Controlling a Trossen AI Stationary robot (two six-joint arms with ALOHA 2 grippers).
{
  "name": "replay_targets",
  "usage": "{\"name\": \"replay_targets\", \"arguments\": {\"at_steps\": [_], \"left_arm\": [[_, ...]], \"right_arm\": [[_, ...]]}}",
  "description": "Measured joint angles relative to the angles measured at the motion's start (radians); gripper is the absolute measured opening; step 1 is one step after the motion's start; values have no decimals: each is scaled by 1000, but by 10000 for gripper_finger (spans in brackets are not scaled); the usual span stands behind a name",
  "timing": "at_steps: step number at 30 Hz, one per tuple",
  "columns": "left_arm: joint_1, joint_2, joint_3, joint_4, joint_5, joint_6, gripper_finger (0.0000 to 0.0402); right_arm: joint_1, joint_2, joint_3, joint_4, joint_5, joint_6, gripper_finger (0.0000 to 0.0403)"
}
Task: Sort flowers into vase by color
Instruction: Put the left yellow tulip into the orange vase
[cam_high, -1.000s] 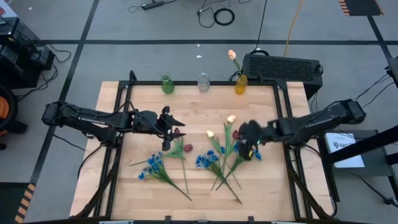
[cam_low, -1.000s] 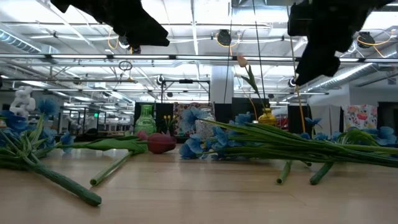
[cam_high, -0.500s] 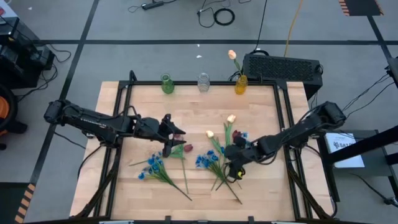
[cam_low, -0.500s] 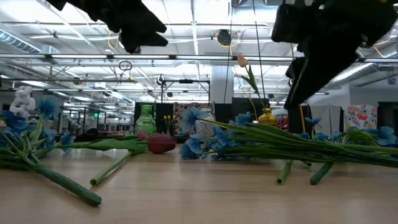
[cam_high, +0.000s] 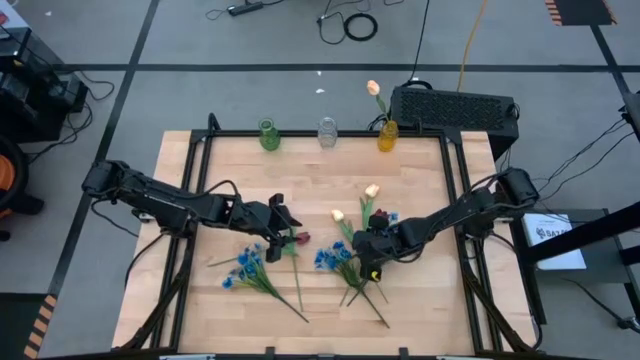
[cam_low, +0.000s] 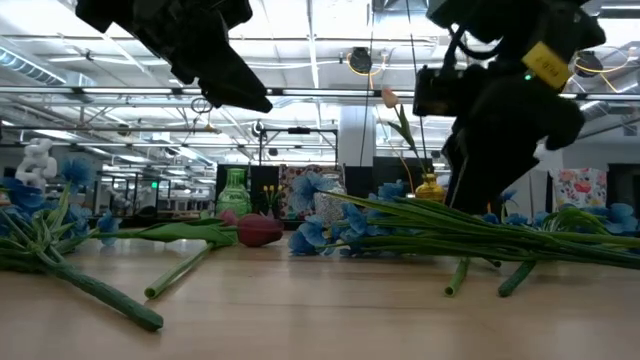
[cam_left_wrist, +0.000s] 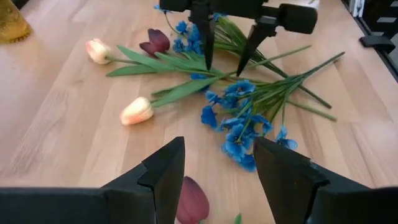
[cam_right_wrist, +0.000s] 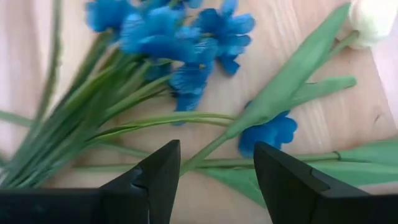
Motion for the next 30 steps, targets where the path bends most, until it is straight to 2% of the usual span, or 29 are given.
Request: {"name": "replay_targets", "arguments": {"at_steps": [5,8,22,30], "left_arm": [[0,1,0,2,0,-1,198],[0,1,0,8,0,-1,198],[0,1,0,9,0,-2,198],[0,1,0,9,-1,-2,198]], "right_arm": [[-11,44,0,10,-6,11,194],[-11,54,0,14,9,6,180],[-11,47,0,7,13,-42,11],[-15,-75,0,-14,52,-34,4]]}}
